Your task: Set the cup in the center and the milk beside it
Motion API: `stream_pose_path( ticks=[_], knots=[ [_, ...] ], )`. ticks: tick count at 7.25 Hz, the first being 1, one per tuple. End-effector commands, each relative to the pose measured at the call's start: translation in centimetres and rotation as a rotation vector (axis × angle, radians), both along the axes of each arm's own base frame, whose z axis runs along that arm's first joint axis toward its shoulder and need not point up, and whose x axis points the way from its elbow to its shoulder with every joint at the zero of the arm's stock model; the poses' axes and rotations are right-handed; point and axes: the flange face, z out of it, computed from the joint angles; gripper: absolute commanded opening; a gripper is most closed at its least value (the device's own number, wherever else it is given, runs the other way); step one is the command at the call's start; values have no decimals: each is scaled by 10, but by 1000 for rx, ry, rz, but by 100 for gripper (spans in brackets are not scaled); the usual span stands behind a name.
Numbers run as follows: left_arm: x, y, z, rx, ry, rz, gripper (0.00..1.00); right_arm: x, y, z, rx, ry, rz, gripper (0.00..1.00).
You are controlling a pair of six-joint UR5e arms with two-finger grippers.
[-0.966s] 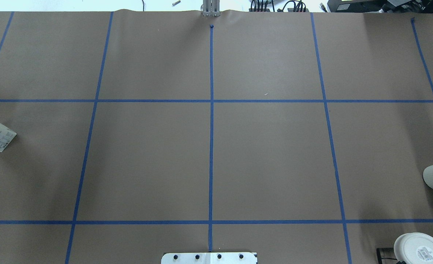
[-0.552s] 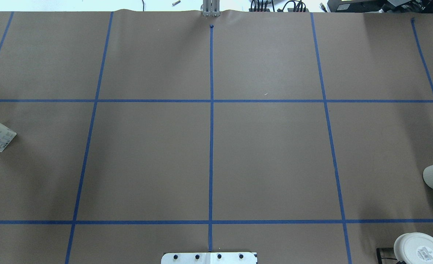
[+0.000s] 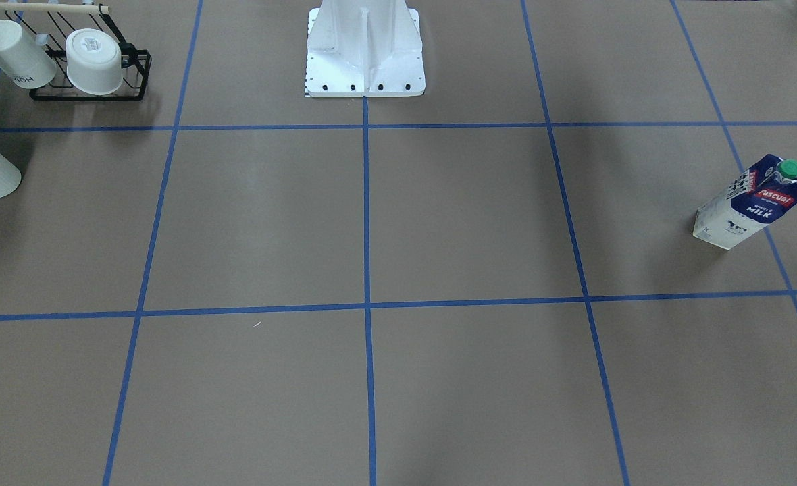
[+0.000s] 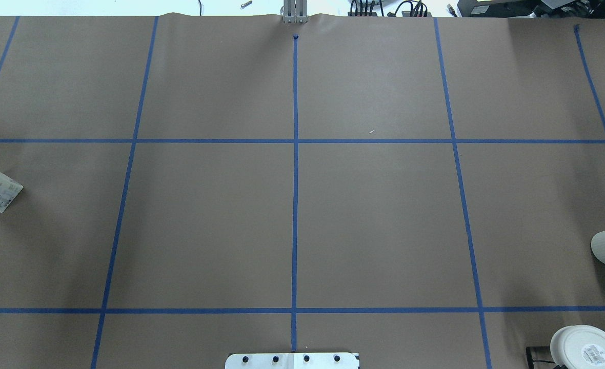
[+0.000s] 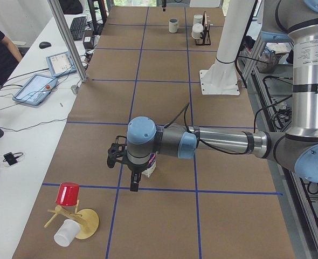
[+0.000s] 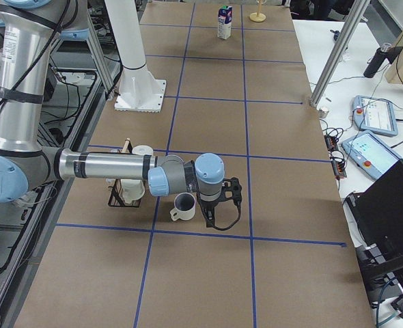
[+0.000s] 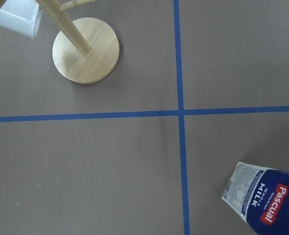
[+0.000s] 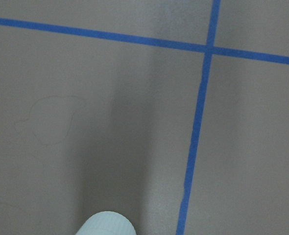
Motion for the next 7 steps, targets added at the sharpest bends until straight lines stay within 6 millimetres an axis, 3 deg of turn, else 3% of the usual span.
stream_pose_path(
  ticks=[1, 4, 7],
  knots=[
    [0, 2, 0, 8, 2, -2, 98, -26, 12, -6, 9, -62, -74, 100],
    [0, 2, 0, 10, 4, -1, 98, -36, 40, 16, -4, -53, -131, 100],
    [0, 2, -2, 13, 3, -1, 98, -40, 46, 29, -8, -44, -161, 100]
  ],
)
